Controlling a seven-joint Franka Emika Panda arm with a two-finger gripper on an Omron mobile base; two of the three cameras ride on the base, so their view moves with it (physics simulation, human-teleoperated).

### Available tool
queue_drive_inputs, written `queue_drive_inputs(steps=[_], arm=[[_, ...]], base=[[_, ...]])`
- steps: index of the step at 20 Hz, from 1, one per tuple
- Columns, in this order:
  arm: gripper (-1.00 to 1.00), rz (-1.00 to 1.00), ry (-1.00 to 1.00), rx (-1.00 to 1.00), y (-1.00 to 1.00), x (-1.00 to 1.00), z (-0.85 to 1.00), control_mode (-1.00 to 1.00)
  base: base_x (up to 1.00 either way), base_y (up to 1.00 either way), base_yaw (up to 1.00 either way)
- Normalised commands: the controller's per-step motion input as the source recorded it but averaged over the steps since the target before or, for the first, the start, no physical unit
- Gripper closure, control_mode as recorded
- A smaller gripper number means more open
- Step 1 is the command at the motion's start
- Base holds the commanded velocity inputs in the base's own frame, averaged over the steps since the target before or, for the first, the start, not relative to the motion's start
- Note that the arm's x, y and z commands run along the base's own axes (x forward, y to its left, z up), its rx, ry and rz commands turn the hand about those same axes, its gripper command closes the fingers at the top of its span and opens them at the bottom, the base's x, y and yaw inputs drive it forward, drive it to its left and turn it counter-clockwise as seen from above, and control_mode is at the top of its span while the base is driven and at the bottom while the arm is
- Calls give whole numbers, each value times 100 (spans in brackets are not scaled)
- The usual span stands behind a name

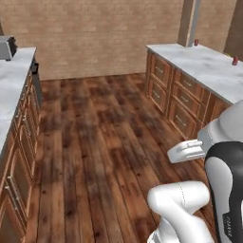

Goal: Four empty soda cans are scattered around the kitchen. Gather all the cans and cluster them next to the stove for recycling.

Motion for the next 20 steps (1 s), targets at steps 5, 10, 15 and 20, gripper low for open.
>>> queue_drive_inputs(steps=[5,10,15,20], arm=[[-100,0,0,0,0,0,0,100],[-100,0,0,0,0,0,0,100],[-100,0,0,0,0,0,0,100],[-100,0,0,0,0,0,0,100]], base=[[25,-3,-40],[9,-36,-34],[0,-60,-39],[1,-51,-33]])
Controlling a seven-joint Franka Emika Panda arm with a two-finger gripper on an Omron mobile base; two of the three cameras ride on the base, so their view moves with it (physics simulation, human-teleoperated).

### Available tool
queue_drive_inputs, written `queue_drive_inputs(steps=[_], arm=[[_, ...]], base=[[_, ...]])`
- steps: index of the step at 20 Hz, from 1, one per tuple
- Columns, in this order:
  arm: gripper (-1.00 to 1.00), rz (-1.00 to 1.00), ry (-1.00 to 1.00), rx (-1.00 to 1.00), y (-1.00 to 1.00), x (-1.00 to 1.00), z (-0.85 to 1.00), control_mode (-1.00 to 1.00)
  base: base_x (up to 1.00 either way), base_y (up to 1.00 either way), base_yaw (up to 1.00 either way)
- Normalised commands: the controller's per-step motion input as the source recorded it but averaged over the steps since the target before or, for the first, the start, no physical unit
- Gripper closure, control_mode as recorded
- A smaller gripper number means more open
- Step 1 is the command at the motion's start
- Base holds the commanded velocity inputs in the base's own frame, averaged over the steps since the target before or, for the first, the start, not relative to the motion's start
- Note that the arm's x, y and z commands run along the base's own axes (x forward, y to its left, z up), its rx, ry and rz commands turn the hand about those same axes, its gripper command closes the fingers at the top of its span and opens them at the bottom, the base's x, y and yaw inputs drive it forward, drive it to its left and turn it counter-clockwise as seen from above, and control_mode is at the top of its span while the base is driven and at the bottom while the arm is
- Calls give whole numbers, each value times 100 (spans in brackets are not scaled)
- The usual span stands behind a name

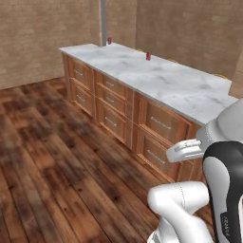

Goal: Four empty soda cans are scattered around the kitchen. Gather all the cans and cluster them next to the stove for recycling.

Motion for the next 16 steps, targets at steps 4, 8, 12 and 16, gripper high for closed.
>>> queue_drive_inputs(steps=[4,8,12,16], arm=[[-100,0,0,0,0,0,0,100],[-100,0,0,0,0,0,0,100],[-100,0,0,0,0,0,0,100],[-100,0,0,0,0,0,0,100]], base=[[0,-42,-4],[0,-39,17],[0,-52,27],[-4,-63,26]])
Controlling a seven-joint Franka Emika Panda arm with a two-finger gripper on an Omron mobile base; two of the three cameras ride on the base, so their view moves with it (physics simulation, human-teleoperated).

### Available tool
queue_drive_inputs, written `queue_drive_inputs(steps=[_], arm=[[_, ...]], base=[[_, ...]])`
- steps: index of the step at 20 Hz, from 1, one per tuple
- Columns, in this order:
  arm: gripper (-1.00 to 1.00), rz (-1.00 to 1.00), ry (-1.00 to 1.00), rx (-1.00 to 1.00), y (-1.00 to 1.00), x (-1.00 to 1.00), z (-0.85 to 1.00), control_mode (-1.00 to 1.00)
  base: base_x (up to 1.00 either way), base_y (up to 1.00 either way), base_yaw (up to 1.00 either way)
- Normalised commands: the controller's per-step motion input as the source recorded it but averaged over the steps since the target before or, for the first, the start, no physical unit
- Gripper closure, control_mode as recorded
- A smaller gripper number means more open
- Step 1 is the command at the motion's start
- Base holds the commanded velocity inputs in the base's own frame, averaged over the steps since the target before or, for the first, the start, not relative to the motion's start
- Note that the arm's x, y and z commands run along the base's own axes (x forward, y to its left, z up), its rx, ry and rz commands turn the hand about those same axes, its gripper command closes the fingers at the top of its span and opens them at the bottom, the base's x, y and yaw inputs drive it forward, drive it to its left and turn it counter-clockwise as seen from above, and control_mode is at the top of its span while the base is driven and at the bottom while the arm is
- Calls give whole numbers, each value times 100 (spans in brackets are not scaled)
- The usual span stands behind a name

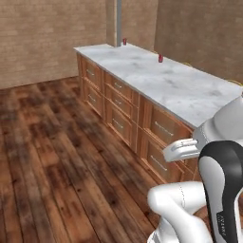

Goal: Four empty soda cans are scattered around the kitchen. Gather all the cans and cluster them next to the stove for recycling.

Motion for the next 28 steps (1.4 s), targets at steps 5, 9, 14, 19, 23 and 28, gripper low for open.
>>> queue_drive_inputs(steps=[5,9,14,19,23,28], arm=[[-100,0,0,0,0,0,0,100],[-100,0,0,0,0,0,0,100],[-100,0,0,0,0,0,0,100],[-100,0,0,0,0,0,0,100],[-100,0,0,0,0,0,0,100],[-100,0,0,0,0,0,0,100]], base=[[-20,-75,16],[-65,-78,12],[-84,-68,17],[-51,-70,22],[-35,-80,21],[-39,-94,20]])
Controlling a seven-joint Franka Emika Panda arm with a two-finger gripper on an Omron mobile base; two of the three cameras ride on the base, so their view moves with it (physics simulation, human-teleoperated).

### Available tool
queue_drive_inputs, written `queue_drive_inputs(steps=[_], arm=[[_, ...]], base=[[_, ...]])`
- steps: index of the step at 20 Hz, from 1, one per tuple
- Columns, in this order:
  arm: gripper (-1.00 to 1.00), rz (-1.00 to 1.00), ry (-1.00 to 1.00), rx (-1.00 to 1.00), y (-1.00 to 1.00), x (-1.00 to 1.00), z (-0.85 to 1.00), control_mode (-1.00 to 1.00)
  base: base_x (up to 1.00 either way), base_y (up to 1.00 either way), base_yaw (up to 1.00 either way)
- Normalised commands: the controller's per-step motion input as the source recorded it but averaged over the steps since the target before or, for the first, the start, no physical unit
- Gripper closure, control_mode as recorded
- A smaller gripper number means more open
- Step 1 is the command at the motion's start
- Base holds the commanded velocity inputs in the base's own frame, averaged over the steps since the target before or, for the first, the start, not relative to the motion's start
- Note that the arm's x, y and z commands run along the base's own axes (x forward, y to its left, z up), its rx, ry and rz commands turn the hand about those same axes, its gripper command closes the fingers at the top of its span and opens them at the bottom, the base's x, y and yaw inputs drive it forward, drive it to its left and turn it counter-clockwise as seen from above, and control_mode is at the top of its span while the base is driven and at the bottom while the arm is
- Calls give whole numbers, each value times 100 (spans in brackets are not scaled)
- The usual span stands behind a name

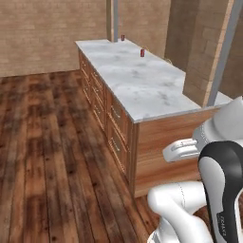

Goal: Four empty soda cans are scattered around the kitchen. Gather all the cans and cluster them next to the stove for recycling.

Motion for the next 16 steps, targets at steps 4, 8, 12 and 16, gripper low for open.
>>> queue_drive_inputs(steps=[4,8,12,16], arm=[[-100,0,0,0,0,0,0,100],[-100,0,0,0,0,0,0,100],[-100,0,0,0,0,0,0,100],[-100,0,0,0,0,0,0,100]], base=[[-37,-100,14],[-31,-100,12],[-19,-100,6],[-18,-100,4]])
